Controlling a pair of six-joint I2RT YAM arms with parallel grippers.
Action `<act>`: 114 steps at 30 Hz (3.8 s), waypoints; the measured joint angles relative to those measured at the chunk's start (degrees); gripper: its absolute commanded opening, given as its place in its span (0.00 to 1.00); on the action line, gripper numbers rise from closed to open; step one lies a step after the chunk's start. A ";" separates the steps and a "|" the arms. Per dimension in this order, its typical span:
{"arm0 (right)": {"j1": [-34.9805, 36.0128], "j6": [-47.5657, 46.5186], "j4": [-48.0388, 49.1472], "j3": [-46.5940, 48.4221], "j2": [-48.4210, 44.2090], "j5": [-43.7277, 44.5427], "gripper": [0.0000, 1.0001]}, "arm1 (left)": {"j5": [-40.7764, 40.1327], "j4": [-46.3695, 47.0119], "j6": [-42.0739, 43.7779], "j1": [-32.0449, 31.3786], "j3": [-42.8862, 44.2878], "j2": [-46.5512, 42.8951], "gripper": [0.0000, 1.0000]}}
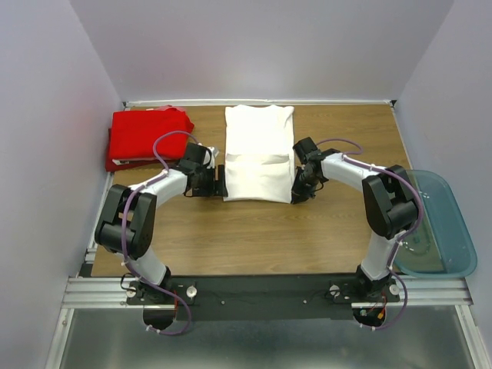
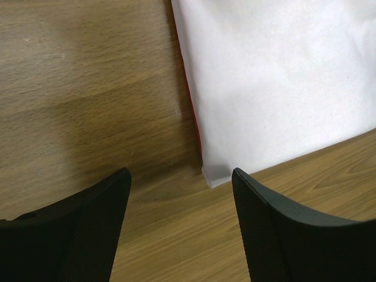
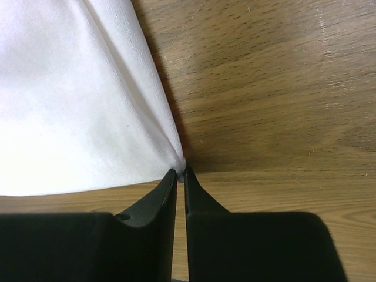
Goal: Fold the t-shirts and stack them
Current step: Fold the tshirt
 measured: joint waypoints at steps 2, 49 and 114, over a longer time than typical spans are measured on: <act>0.00 0.00 0.00 0.00 0.00 0.00 0.15 | 0.11 0.00 0.00 -0.37 0.00 0.42 0.71; 0.07 -0.09 -0.24 -0.81 -1.38 3.06 0.01 | 3.93 5.42 -0.37 -4.55 -2.73 2.01 0.00; -2.25 -3.76 -2.16 -1.44 -3.61 6.43 0.01 | -0.81 1.27 -7.41 -10.93 -5.40 -1.75 0.00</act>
